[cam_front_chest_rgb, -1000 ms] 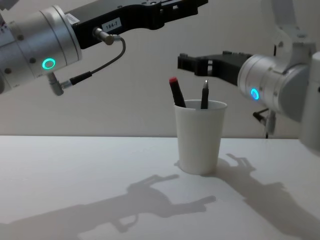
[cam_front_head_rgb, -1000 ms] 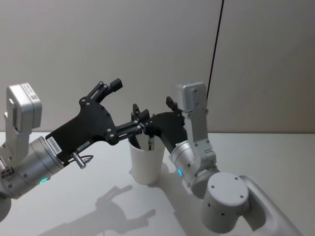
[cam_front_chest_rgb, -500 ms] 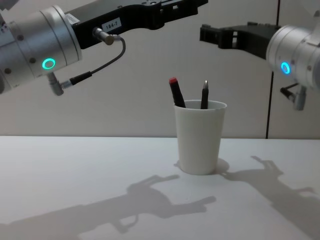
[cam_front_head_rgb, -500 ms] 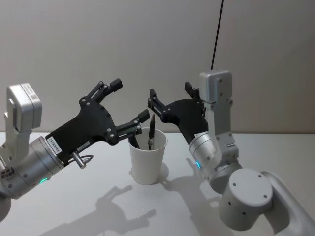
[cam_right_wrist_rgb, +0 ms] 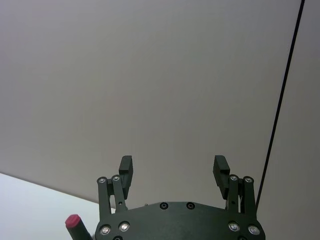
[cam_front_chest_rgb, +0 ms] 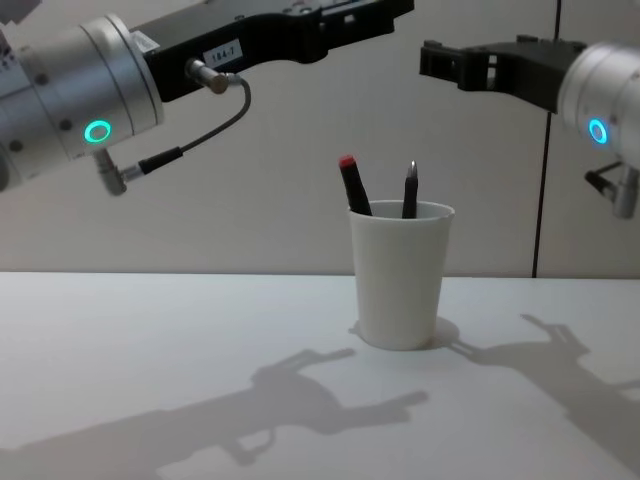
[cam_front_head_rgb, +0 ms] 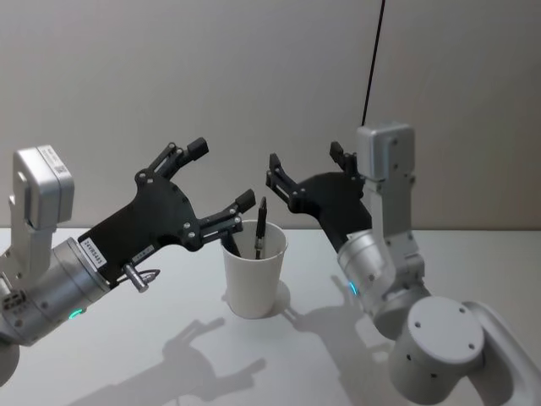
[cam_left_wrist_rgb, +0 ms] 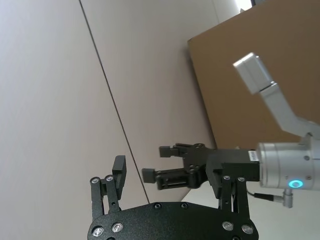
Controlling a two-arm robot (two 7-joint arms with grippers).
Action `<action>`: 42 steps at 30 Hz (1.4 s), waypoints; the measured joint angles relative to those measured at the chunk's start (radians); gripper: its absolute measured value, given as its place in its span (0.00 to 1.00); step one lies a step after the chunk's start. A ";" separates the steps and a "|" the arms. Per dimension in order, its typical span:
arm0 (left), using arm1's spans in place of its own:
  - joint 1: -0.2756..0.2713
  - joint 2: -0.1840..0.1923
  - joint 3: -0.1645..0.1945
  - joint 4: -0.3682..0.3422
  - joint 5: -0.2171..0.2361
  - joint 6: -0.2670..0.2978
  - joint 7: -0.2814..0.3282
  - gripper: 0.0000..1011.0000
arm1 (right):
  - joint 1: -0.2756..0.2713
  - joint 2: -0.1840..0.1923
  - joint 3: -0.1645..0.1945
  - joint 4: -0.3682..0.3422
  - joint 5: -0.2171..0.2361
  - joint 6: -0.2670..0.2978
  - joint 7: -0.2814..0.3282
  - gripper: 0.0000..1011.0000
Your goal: Place the pen into the pen holder.
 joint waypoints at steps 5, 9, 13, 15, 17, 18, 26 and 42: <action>0.018 0.002 0.001 -0.011 0.020 0.023 0.044 0.99 | -0.038 0.015 0.016 -0.016 0.007 -0.007 0.018 0.99; 0.039 0.004 0.002 -0.023 0.042 0.048 0.093 0.99 | -0.075 0.029 0.033 -0.033 0.016 -0.015 0.035 0.99; 0.060 0.006 0.004 -0.035 0.064 0.073 0.143 0.99 | -0.113 0.044 0.050 -0.050 0.025 -0.023 0.054 0.99; 0.072 0.007 0.005 -0.042 0.077 0.087 0.171 0.99 | -0.136 0.052 0.060 -0.059 0.031 -0.027 0.064 0.99; 0.084 0.009 0.006 -0.050 0.091 0.103 0.201 0.99 | -0.159 0.061 0.071 -0.070 0.036 -0.032 0.075 0.99; 0.089 0.009 0.006 -0.052 0.095 0.108 0.212 0.99 | -0.167 0.064 0.074 -0.074 0.038 -0.033 0.078 0.99; 0.131 0.013 0.009 -0.077 0.140 0.158 0.312 0.99 | -0.244 0.094 0.108 -0.107 0.054 -0.047 0.113 0.99; 0.223 0.022 0.015 -0.130 0.238 0.268 0.531 0.99 | -0.387 0.149 0.172 -0.171 0.086 -0.075 0.179 0.99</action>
